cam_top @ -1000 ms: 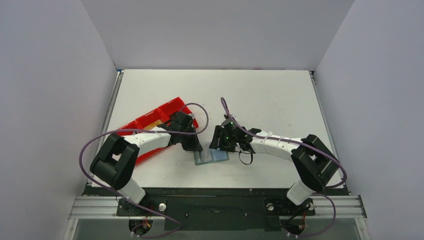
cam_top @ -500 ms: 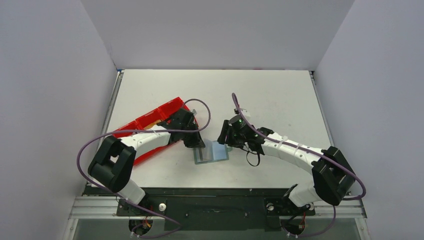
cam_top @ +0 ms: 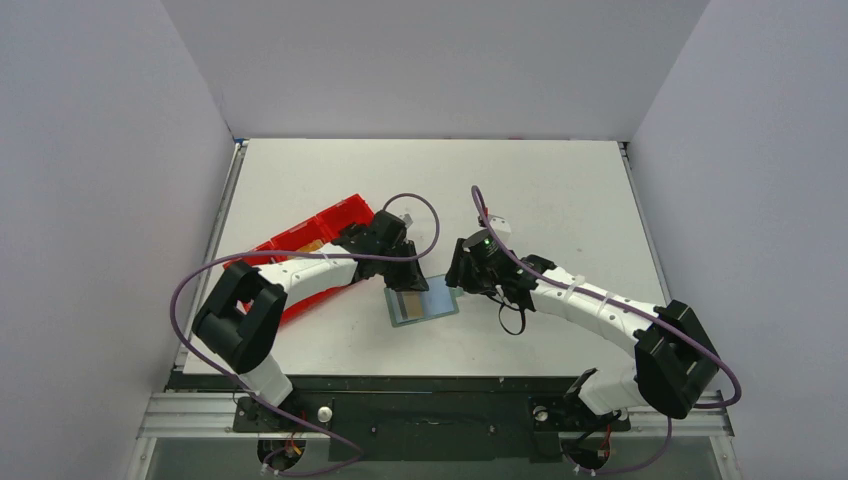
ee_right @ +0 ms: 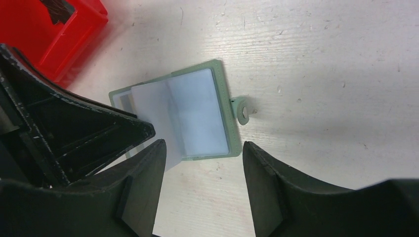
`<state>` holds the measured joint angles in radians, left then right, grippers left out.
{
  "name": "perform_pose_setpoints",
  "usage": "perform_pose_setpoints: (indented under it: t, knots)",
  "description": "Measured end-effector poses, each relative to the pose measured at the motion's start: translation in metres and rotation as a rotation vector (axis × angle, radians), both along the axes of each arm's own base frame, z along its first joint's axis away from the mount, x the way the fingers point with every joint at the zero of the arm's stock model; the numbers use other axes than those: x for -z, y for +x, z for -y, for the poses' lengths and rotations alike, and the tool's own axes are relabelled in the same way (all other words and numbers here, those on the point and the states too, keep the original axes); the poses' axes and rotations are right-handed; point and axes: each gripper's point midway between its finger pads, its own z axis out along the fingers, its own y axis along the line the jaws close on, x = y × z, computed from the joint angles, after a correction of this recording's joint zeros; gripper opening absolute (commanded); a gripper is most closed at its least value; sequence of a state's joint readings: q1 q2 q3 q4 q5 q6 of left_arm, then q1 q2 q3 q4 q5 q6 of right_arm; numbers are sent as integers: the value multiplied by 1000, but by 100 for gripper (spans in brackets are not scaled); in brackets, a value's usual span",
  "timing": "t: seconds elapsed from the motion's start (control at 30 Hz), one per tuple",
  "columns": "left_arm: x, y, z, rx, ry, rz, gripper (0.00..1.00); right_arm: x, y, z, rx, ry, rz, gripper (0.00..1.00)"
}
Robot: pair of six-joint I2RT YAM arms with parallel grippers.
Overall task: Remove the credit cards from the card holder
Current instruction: Remove the credit card from the card holder.
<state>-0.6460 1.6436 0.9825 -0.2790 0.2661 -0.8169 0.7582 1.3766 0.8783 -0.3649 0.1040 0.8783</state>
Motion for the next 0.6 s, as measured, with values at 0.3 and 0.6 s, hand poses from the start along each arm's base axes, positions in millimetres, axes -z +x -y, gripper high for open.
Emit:
perform_pose_setpoints:
  t: [0.3,0.6]
  knots:
    - [8,7,35,45,-31,-7,35,-8,0,13,28,-17,21,55]
    - [12,16,51,55,-50,-21,53,-14,-1,22,49,-27,40,55]
